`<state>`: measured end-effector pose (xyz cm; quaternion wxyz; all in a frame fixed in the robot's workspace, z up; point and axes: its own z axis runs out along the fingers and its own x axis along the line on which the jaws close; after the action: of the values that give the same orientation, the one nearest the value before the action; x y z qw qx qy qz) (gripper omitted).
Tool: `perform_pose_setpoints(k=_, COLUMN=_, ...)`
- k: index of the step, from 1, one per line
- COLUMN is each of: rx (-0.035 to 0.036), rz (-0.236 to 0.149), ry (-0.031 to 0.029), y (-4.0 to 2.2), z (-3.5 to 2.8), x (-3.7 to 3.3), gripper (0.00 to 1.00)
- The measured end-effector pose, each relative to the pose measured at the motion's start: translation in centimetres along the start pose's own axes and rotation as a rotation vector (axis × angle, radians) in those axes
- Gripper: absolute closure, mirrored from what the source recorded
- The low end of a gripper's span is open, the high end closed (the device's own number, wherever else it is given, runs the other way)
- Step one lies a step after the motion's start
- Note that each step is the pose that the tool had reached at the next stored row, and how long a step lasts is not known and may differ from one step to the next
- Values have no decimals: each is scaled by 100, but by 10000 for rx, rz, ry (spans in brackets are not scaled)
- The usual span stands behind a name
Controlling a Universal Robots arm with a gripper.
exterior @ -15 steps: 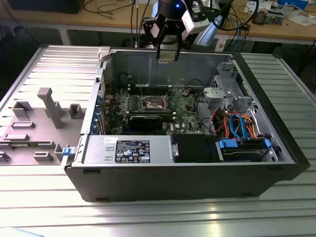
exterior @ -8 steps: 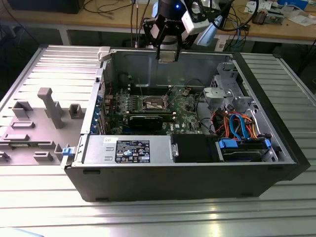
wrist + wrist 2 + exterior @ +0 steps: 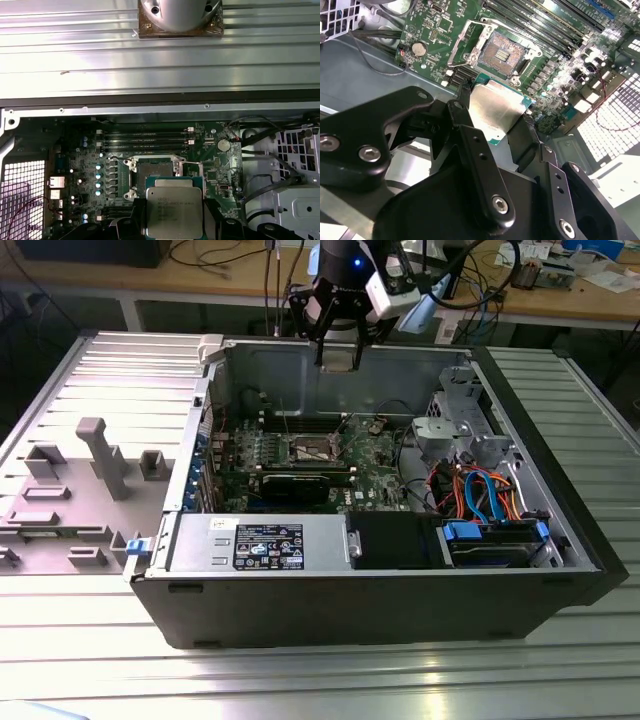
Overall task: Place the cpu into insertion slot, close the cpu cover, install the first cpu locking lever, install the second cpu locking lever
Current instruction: 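Place the cpu into insertion slot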
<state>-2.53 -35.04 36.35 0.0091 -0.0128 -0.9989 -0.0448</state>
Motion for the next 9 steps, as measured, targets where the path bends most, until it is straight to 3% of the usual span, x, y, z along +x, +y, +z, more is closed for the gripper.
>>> perform_pose_setpoints(k=9, rx=1, rz=0, ry=0, y=-3, z=24, x=0, gripper=45)
